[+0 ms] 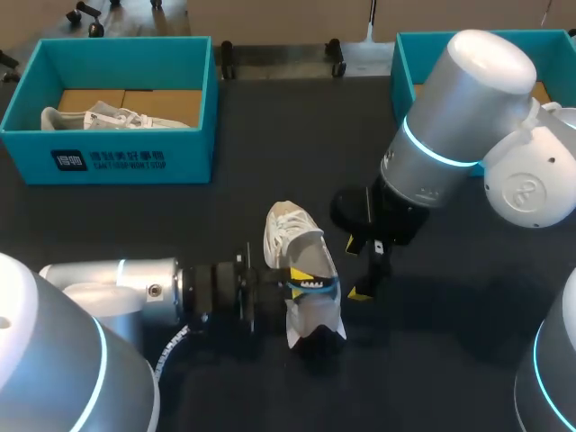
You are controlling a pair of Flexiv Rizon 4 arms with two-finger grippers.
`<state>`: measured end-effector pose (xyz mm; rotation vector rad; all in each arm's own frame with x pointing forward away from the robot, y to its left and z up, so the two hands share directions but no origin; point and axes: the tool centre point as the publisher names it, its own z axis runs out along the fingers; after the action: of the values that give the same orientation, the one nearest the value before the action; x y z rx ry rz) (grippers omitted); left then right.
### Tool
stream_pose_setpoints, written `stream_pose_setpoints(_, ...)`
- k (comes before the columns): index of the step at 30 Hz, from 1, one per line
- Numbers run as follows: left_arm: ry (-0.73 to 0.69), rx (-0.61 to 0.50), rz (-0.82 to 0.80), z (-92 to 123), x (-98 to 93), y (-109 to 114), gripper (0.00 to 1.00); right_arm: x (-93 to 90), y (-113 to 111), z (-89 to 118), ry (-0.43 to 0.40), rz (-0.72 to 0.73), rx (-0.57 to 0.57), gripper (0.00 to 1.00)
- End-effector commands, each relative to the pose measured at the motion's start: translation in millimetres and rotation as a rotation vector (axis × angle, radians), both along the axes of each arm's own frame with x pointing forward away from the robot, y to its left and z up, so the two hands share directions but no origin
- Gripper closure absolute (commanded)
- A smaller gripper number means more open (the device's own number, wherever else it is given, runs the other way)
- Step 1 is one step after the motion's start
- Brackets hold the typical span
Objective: Take the shoe out of the shoebox, open the shoe tongue, remove and reinsert the insole, then place the shoe into the shoebox
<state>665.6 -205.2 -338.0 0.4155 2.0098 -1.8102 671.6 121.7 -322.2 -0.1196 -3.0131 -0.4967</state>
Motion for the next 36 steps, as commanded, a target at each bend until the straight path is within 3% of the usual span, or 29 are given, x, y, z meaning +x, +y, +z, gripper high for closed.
stream_pose_setpoints(1,0.012,0.026,0.015,-6.1,10.0,-7.8,1.00,-0.6,0.9,-1.0,-0.002,-0.001,-0.001,0.00)
stream_pose_setpoints(6,0.037,0.044,0.025,-10.2,15.1,-7.7,1.00,-0.6,0.9,-1.0,-0.002,-0.001,-0.001,0.00)
stream_pose_setpoints(16,0.056,0.041,-0.004,-0.6,5.1,-2.7,1.00,-0.6,0.9,-1.0,-0.002,-0.001,-0.001,0.00)
stream_pose_setpoints(17,0.056,0.040,-0.005,0.1,4.6,-2.4,0.98,-0.6,0.9,-1.0,-0.002,-0.001,-0.001,0.00)
stream_pose_setpoints(19,0.055,0.039,-0.005,1.8,3.6,-1.7,0.80,-0.6,0.9,-1.0,-0.002,-0.001,-0.001,0.00)
stream_pose_setpoints(24,0.053,0.036,-0.002,5.9,1.3,-0.7,0.64,-0.6,0.9,-1.0,-0.002,-0.001,-0.001,0.00)
stream_pose_setpoints(28,0.050,0.035,-0.003,8.8,-2.6,-2.6,0.58,-0.6,0.9,-1.0,-0.002,-0.001,-0.001,0.00)
stream_pose_setpoints(36,-0.002,0.053,0.007,16.4,-17.1,-11.4,0.60,-0.6,0.9,-1.0,-0.002,-0.001,-0.001,0.00)
